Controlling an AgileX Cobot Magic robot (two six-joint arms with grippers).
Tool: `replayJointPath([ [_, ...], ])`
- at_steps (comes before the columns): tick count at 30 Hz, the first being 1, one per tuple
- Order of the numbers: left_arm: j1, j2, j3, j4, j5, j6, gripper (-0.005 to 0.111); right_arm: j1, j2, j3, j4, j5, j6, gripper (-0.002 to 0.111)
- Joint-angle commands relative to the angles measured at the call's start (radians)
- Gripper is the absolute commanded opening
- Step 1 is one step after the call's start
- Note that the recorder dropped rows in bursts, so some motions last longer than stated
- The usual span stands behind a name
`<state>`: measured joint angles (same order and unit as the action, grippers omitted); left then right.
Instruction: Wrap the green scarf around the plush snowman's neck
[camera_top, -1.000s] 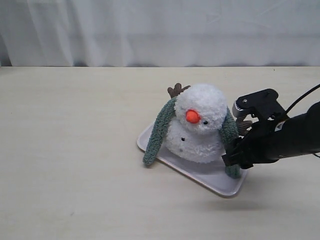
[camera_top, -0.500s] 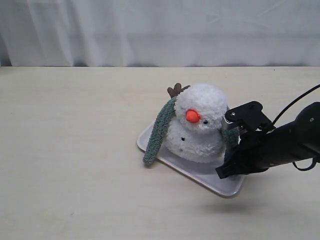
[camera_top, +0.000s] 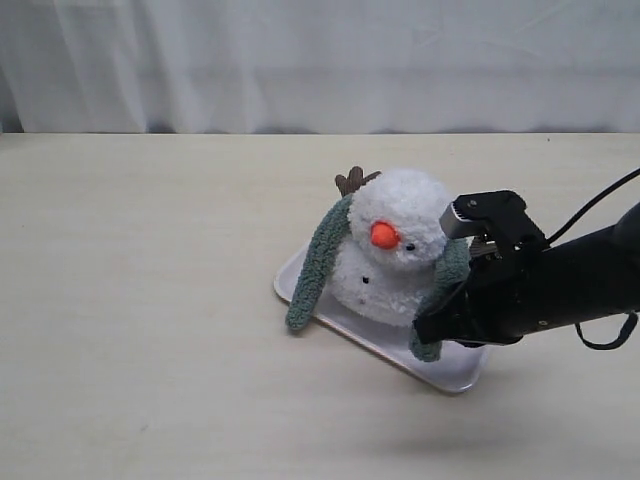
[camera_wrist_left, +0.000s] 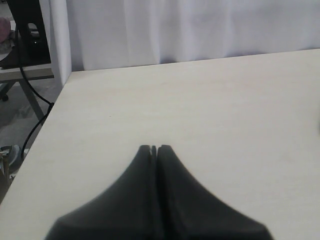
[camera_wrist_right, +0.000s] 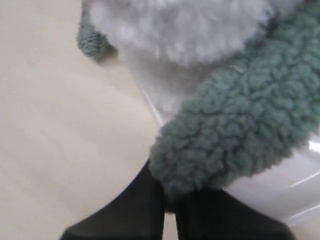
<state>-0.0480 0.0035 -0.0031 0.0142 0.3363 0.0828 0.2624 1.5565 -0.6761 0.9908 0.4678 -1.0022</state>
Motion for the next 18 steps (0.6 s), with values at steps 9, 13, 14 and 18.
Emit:
replayJointPath([
  [9,0.003,-0.004,0.003,-0.001,-0.013,-0.005,0.0,-0.004,0.131,0.001,0.374,0.06,-0.205,0.004],
  [13,0.003,-0.004,0.003,-0.001,-0.013,-0.005,0.0,-0.004,0.165,0.001,0.542,0.109,-0.335,0.004],
  [14,0.003,-0.004,0.003,-0.001,-0.013,-0.005,0.0,-0.004,0.174,0.001,0.559,0.117,-0.349,0.004],
  [18,0.003,-0.004,0.003,-0.001,-0.013,-0.005,0.0,-0.004,0.226,0.001,0.587,0.117,-0.375,0.006],
])
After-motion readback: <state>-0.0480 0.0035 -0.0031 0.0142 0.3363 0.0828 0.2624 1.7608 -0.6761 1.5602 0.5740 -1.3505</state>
